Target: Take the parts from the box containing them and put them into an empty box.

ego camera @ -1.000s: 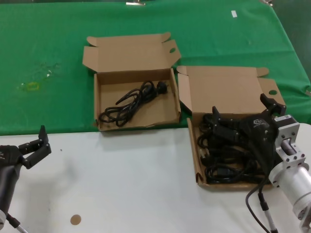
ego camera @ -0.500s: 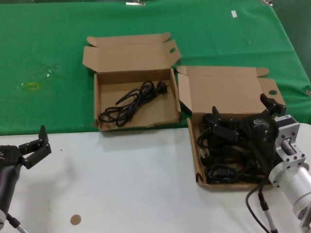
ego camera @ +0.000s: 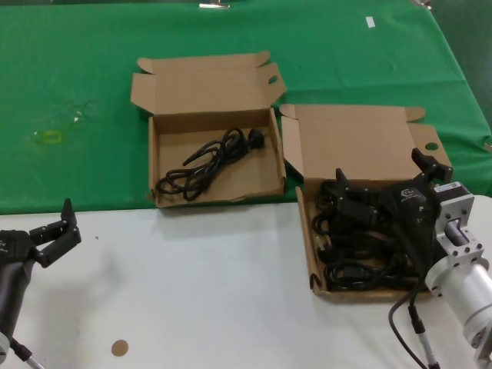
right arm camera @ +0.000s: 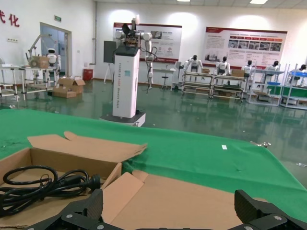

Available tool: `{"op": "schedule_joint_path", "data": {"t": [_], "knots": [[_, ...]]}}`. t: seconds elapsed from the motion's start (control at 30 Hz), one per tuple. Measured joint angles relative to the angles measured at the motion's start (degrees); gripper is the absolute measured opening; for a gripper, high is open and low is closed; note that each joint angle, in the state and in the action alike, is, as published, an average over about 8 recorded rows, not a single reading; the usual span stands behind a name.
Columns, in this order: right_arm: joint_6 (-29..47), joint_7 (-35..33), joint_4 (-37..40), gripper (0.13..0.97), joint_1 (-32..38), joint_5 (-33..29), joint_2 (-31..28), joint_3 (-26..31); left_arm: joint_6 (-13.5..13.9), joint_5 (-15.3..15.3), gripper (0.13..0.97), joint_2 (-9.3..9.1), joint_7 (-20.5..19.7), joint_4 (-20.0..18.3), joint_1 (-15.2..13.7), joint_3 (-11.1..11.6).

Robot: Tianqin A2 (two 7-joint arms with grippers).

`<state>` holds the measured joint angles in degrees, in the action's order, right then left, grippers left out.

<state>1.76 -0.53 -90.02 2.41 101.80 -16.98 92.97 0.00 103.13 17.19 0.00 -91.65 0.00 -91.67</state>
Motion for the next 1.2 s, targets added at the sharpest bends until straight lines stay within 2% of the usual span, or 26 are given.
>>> {"op": "schedule_joint_path", "data": {"t": [1.2], "knots": [[0.0,0.0,0.0,0.966,0.0,0.0,0.0,0.0,0.0,0.0,0.966,0.0,0.0,0.0,0.0,0.0]]}}
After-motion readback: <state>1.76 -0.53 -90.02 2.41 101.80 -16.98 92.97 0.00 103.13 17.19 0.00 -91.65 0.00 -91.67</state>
